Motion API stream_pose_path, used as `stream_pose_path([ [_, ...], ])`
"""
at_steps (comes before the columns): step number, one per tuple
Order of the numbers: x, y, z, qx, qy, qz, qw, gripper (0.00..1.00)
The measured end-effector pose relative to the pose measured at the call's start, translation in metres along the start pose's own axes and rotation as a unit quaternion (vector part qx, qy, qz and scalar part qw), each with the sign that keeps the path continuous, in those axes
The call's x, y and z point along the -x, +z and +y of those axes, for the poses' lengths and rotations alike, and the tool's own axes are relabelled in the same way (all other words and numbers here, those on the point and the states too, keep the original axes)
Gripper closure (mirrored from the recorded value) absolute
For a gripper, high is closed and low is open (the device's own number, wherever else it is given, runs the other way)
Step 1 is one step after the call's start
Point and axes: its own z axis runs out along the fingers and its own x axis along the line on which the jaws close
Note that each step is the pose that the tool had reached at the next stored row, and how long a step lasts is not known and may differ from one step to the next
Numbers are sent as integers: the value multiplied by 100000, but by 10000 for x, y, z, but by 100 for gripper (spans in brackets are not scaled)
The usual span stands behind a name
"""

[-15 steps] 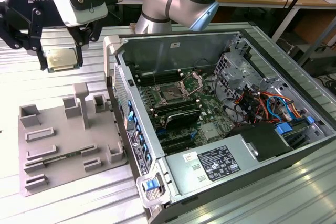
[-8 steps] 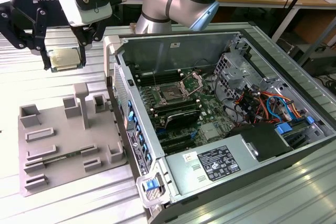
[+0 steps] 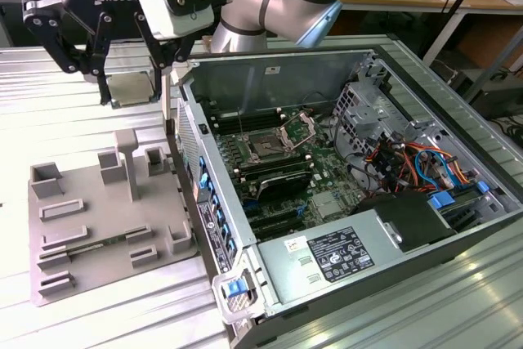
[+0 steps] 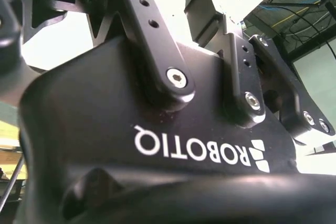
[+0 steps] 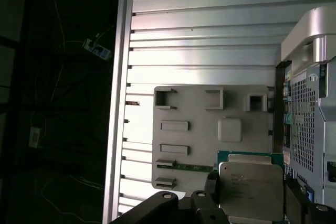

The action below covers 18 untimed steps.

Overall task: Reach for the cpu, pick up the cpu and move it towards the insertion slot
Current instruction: 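Pick up the cpu and move it towards the insertion slot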

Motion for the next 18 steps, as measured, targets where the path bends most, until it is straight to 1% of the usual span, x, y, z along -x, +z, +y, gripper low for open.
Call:
stream_pose_path([
  [11,90,0,-6,73,-2,1,100000,45],
  [18,168,0,-11,170,3,5,100000,45],
])
